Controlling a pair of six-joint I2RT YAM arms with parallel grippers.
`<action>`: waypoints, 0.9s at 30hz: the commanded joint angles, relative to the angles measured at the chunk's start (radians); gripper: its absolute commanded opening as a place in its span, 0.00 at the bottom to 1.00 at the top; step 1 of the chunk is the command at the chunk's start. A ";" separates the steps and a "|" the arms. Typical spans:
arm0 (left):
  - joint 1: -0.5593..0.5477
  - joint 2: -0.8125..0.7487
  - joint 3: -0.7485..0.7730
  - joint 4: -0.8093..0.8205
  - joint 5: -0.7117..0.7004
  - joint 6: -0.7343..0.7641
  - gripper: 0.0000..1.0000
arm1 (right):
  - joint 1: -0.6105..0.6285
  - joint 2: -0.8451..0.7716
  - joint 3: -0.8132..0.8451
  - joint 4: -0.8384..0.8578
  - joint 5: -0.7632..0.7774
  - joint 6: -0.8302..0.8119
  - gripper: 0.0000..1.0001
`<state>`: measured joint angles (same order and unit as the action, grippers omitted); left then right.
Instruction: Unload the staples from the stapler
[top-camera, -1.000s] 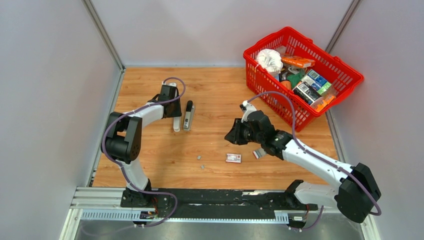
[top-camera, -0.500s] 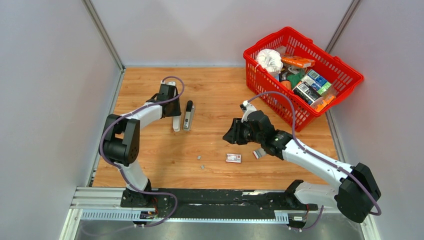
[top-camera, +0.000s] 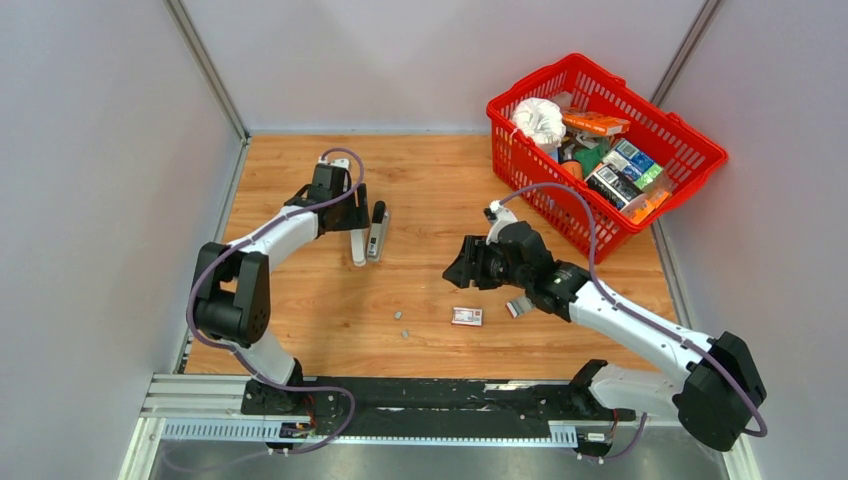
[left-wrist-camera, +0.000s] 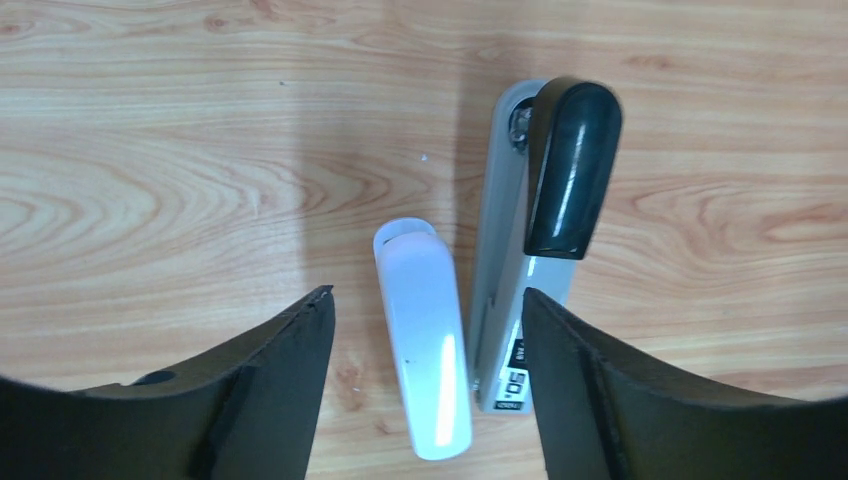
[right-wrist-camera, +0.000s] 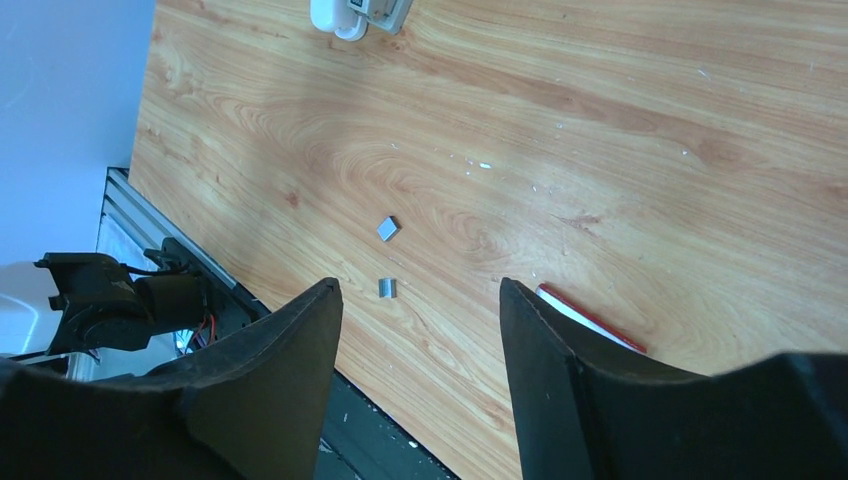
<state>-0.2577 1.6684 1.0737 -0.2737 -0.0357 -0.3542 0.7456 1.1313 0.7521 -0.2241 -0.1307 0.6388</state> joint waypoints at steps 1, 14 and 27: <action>-0.002 -0.082 0.009 -0.010 0.005 0.012 0.77 | 0.006 -0.028 0.021 -0.020 0.031 -0.008 0.63; -0.075 -0.309 -0.058 -0.044 0.082 -0.020 0.78 | 0.006 -0.053 0.070 -0.158 0.095 -0.090 0.68; -0.196 -0.556 -0.161 -0.094 0.201 -0.060 0.77 | 0.005 -0.096 0.090 -0.365 0.315 -0.174 0.73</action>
<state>-0.4355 1.1866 0.9230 -0.3477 0.1028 -0.3962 0.7471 1.0702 0.7944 -0.5056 0.0616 0.5079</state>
